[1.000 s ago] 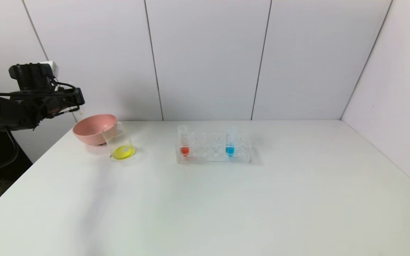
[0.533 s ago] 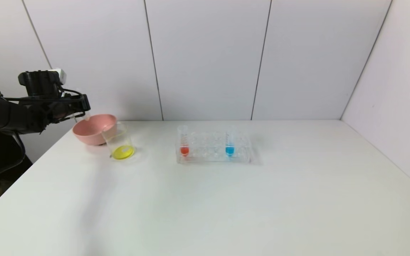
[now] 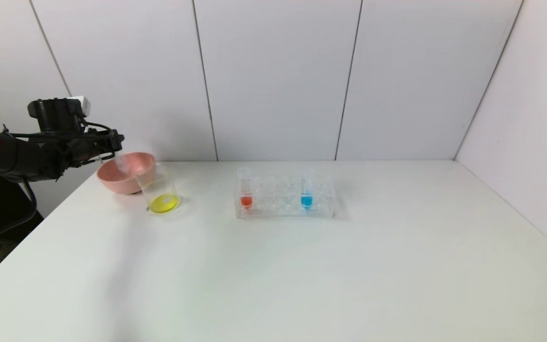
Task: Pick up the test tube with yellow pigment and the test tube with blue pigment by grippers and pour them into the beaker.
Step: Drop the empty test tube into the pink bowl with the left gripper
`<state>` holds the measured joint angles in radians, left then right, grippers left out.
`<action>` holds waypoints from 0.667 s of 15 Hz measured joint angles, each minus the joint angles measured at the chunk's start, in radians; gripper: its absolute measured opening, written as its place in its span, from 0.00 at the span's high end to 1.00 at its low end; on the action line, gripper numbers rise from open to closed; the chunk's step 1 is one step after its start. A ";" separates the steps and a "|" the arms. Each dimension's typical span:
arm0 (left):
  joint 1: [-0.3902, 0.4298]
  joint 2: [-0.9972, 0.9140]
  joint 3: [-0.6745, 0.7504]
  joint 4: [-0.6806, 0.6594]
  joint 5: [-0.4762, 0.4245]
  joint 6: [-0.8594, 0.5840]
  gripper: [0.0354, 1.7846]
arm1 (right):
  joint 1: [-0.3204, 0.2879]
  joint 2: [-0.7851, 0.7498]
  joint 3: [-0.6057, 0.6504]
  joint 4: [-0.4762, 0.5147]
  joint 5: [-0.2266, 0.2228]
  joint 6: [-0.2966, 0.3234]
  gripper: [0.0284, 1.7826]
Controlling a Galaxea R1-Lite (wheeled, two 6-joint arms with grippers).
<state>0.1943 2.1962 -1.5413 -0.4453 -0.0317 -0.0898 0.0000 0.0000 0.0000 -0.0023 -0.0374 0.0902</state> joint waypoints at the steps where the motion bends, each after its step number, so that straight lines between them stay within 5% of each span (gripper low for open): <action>1: -0.001 0.000 0.001 0.000 0.001 0.000 0.35 | 0.000 0.000 0.000 0.000 0.000 0.000 0.00; 5: -0.005 -0.001 0.010 -0.041 0.000 0.000 0.07 | 0.000 0.000 0.000 0.000 0.001 0.000 0.00; 10: -0.034 -0.085 0.082 -0.085 -0.003 -0.014 0.01 | 0.000 0.000 0.000 0.001 0.000 0.000 0.00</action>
<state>0.1606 2.1113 -1.4596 -0.5300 -0.0349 -0.1038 0.0000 0.0000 0.0000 -0.0017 -0.0370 0.0902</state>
